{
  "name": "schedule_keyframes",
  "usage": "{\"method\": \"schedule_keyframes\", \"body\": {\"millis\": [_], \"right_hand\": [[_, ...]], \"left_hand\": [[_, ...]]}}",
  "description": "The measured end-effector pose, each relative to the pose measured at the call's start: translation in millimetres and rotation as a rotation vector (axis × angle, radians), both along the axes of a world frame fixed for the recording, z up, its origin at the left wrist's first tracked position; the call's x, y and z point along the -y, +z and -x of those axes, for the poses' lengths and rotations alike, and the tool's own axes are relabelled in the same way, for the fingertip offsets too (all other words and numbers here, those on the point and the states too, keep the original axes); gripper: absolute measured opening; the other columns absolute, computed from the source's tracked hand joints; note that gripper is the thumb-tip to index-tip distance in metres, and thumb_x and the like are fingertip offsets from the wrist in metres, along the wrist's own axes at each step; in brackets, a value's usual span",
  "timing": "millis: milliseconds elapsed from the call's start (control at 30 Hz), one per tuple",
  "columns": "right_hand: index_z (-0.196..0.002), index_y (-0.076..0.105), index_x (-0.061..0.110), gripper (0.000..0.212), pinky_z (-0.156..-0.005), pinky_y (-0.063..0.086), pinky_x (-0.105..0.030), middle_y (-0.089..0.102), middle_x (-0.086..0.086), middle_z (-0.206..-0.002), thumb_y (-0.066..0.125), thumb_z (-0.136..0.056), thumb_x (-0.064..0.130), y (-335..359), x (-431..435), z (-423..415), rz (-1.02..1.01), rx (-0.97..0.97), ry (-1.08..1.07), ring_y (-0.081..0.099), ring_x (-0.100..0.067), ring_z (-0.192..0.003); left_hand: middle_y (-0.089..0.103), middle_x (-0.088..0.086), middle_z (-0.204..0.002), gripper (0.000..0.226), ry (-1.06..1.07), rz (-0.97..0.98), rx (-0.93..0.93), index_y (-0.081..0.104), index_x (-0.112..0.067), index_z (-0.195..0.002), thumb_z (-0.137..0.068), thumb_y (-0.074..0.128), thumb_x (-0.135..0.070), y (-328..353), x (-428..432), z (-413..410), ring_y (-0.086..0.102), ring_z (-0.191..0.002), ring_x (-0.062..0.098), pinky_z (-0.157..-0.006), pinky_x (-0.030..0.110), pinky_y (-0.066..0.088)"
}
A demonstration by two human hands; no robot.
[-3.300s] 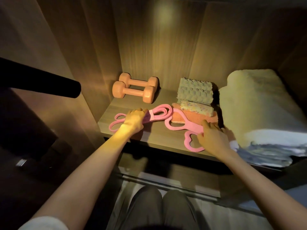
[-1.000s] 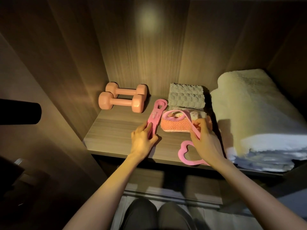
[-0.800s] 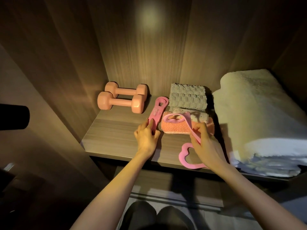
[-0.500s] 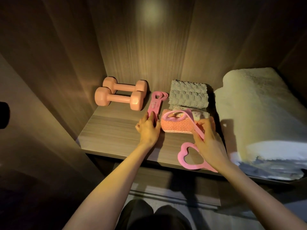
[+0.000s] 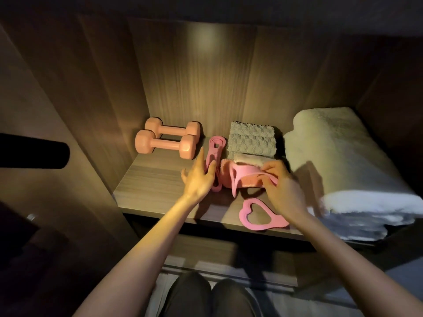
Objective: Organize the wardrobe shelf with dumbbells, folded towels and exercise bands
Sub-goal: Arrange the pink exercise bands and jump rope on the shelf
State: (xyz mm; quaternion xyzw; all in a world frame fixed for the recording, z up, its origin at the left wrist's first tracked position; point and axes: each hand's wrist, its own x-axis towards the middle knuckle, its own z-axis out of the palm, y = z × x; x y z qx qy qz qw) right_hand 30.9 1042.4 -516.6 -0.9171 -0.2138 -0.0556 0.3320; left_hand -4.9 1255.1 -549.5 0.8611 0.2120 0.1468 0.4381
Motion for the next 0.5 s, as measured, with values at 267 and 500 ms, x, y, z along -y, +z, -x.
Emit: {"method": "schedule_keyframes", "body": {"millis": [267, 500], "right_hand": [[-0.101, 0.051, 0.021, 0.013, -0.068, 0.055, -0.029, 0.062, 0.006, -0.091, 0.053, -0.093, 0.011, 84, -6, 39, -0.211, 0.030, 0.058, 0.061, -0.008, -0.078], [-0.101, 0.042, 0.016, 0.023, -0.056, 0.048, -0.017, 0.053, 0.004, -0.087, 0.058, -0.090, 0.004, 149, 3, 97, -0.305, 0.203, 0.260, 0.058, -0.011, -0.073]], "left_hand": [[0.030, -0.014, -0.153, 0.073, -0.418, -0.038, 0.216, 0.031, -0.033, -0.146, -0.084, 0.042, -0.071, 92, 41, 72, 0.018, -0.137, -0.007, -0.113, 0.027, 0.019], [0.053, -0.018, -0.094, 0.040, -0.289, -0.113, 0.328, 0.049, -0.029, -0.101, -0.081, 0.058, -0.062, 129, 70, 117, 0.050, -0.088, -0.001, -0.073, 0.019, 0.040]]}}
